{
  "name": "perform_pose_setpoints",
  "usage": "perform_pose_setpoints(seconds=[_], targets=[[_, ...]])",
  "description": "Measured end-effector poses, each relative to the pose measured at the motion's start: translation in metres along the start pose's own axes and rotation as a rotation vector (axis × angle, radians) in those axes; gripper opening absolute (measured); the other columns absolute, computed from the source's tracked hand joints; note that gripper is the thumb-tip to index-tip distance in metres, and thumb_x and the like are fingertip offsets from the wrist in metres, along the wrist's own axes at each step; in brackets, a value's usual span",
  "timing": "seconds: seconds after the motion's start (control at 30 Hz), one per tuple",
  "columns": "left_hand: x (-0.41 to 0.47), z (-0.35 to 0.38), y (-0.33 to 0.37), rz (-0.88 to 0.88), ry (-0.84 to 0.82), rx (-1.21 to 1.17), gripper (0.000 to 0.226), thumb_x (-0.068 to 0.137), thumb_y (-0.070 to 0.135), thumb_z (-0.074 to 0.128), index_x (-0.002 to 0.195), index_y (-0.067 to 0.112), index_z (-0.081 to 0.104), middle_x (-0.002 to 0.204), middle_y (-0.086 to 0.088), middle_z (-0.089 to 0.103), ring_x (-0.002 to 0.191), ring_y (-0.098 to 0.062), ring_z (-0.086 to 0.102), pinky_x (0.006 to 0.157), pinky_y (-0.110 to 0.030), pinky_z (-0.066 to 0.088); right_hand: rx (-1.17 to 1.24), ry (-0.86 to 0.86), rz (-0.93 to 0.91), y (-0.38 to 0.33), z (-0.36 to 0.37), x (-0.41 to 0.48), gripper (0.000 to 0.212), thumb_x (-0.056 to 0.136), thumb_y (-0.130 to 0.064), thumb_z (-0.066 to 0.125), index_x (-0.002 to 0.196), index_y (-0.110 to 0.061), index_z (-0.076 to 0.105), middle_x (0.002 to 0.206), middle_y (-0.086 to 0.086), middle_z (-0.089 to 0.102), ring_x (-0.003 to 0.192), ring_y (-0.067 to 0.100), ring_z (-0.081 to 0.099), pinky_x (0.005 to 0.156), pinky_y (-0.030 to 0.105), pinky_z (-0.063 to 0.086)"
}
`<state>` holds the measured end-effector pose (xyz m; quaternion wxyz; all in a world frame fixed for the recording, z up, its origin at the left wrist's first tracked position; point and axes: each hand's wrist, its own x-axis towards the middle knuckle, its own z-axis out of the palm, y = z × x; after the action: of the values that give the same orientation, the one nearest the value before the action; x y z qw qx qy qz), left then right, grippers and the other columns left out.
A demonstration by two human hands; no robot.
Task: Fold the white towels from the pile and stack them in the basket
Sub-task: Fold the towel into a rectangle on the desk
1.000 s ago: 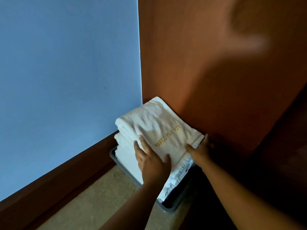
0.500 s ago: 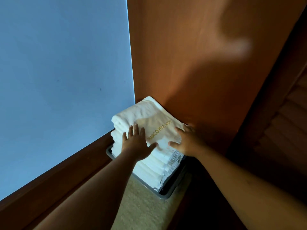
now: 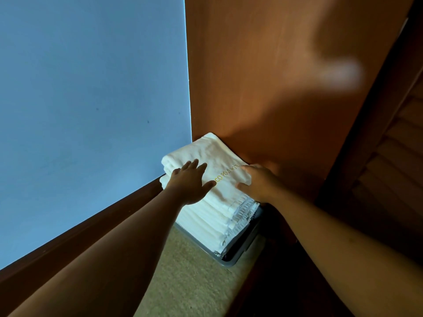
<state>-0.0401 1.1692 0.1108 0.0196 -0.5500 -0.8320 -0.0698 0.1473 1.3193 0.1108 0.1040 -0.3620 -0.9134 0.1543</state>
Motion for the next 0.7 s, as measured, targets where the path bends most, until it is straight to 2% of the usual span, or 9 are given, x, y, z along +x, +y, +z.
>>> perform_pose_setpoints(seconds=[0.1,0.2,0.37,0.43,0.5,0.57,0.6,0.63,0.7], targets=[[-0.002,-0.001,0.001,0.005,-0.024,-0.027,0.072,0.1,0.063,0.04,0.158,0.024,0.026,0.167,-0.007,0.018,0.153,-0.025,0.019,0.118,-0.05,0.024,0.009,-0.025,0.005,-0.002,-0.002,0.001,0.068,0.089,-0.049,0.068,0.147,-0.023,0.046,0.15,0.005,0.044,0.135,0.023,0.046,0.109,0.034,0.04],[-0.004,0.005,0.003,0.029,-0.125,-0.096,0.068,0.099,0.061,0.043,0.157,0.027,0.029,0.167,-0.003,0.021,0.151,-0.024,0.026,0.118,-0.051,0.027,-0.004,-0.109,0.005,-0.001,0.001,-0.001,0.063,0.089,-0.05,0.067,0.144,-0.026,0.05,0.148,0.005,0.049,0.13,0.023,0.052,0.106,0.035,0.044],[-0.013,0.03,0.013,0.08,-0.23,-0.165,0.065,0.101,0.054,0.046,0.158,0.028,0.027,0.167,0.001,0.019,0.148,-0.026,0.032,0.117,-0.053,0.032,-0.033,-0.319,0.018,0.006,0.025,-0.012,0.065,0.098,-0.035,0.06,0.156,-0.028,0.031,0.157,0.007,0.035,0.13,0.022,0.052,0.108,0.032,0.042],[-0.015,0.038,0.017,0.053,-0.287,-0.147,0.062,0.102,0.049,0.048,0.156,0.026,0.03,0.165,0.001,0.027,0.146,-0.025,0.037,0.116,-0.05,0.034,-0.095,-0.359,0.089,0.012,0.036,-0.015,0.065,0.1,-0.026,0.054,0.157,-0.028,0.024,0.15,0.011,0.044,0.116,0.024,0.058,0.096,0.032,0.049],[-0.017,0.042,0.021,-0.04,-0.225,-0.037,0.053,0.102,0.042,0.048,0.151,0.024,0.04,0.153,-0.003,0.045,0.135,-0.027,0.048,0.109,-0.046,0.041,-0.216,-0.326,0.174,0.017,0.04,-0.019,0.061,0.099,-0.018,0.051,0.156,-0.023,0.028,0.14,0.012,0.053,0.11,0.025,0.057,0.088,0.031,0.047],[-0.015,0.038,0.025,-0.13,-0.054,0.084,0.041,0.101,0.034,0.047,0.138,0.017,0.049,0.133,-0.008,0.055,0.119,-0.029,0.055,0.095,-0.044,0.044,-0.326,-0.238,0.232,0.016,0.038,-0.021,0.059,0.097,-0.022,0.053,0.152,-0.018,0.033,0.15,0.014,0.04,0.133,0.031,0.043,0.102,0.037,0.043],[-0.013,0.036,0.026,-0.139,0.003,0.102,0.038,0.101,0.032,0.046,0.134,0.015,0.05,0.132,-0.01,0.053,0.117,-0.031,0.054,0.092,-0.044,0.044,-0.344,-0.191,0.221,0.018,0.039,-0.018,0.063,0.096,-0.025,0.054,0.153,-0.019,0.03,0.155,0.016,0.031,0.14,0.035,0.033,0.109,0.041,0.039],[-0.01,0.035,0.026,-0.107,0.037,0.106,0.039,0.101,0.033,0.046,0.135,0.014,0.048,0.138,-0.011,0.048,0.121,-0.032,0.051,0.094,-0.045,0.043,-0.327,-0.169,0.185,0.02,0.039,-0.016,0.067,0.095,-0.027,0.054,0.155,-0.021,0.024,0.157,0.015,0.027,0.142,0.037,0.029,0.113,0.046,0.033],[-0.001,0.035,0.024,0.013,-0.014,0.12,0.049,0.103,0.037,0.045,0.146,0.015,0.041,0.157,-0.012,0.032,0.139,-0.033,0.038,0.108,-0.049,0.037,-0.24,-0.166,0.058,0.025,0.044,-0.011,0.069,0.096,-0.029,0.053,0.157,-0.025,0.019,0.158,0.013,0.025,0.139,0.036,0.036,0.115,0.047,0.031]])
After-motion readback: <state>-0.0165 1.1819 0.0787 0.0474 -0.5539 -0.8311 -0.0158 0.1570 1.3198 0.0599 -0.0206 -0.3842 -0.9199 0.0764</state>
